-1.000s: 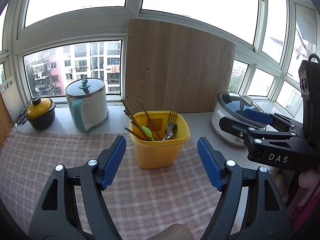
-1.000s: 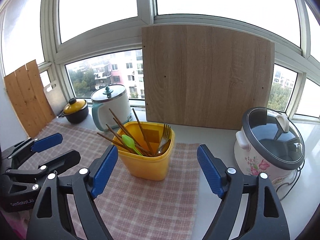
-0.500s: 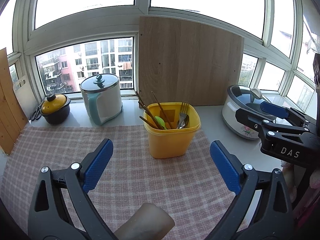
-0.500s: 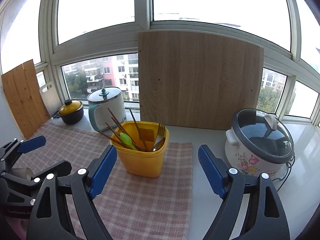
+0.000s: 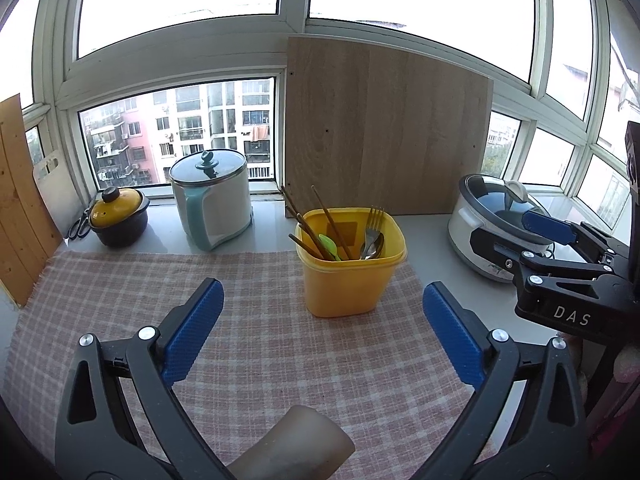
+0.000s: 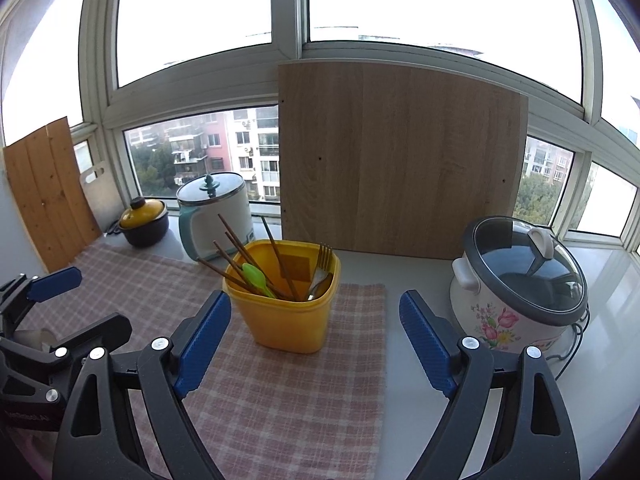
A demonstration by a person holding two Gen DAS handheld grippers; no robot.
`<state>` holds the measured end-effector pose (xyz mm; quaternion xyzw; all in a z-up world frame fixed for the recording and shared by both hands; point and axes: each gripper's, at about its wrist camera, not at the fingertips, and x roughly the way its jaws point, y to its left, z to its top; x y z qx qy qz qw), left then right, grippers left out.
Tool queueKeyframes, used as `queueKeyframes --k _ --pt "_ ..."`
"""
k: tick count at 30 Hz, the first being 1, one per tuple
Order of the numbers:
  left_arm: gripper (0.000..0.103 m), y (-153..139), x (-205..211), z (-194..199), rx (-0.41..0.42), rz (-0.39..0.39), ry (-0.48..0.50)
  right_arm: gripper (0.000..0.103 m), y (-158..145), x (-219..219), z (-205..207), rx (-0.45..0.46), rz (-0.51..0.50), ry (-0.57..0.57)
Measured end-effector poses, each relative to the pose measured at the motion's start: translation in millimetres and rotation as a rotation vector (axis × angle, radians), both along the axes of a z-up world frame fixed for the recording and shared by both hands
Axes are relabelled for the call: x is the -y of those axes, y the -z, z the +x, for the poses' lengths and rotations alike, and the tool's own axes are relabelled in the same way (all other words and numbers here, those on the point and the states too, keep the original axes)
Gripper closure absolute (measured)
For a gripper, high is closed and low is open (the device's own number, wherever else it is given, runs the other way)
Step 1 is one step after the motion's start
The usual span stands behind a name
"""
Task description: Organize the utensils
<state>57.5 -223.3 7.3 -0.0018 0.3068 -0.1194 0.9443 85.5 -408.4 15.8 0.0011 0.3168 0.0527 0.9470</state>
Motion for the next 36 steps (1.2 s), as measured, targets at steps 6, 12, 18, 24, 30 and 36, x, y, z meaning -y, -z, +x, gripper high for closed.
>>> queueKeyframes --k 6,12,18,24,30,36 --pt "0.001 -0.9 -1.8 1.1 0.001 0.003 -0.004 0.017 1.1 -0.2 0.8 -0.001 0.000 0.004" --pt "0.001 -1.9 -0.3 0.7 0.010 0.011 -0.002 0.017 3.3 1.1 1.7 -0.006 -0.003 0.007" --pt "0.001 -2.1 0.2 0.7 0.009 0.010 -0.002 0.017 4.6 2.0 2.3 -0.010 -0.005 0.013" --pt "0.001 -1.1 1.9 1.9 0.018 0.022 -0.007 0.017 6.2 2.8 3.0 -0.016 -0.005 0.017" --pt "0.001 -1.4 2.4 1.8 0.018 0.023 -0.006 0.017 8.9 2.7 3.3 -0.027 -0.006 0.021" --pt "0.001 1.1 1.7 3.1 0.025 0.036 -0.005 0.017 9.3 2.6 3.5 -0.030 -0.007 0.027"
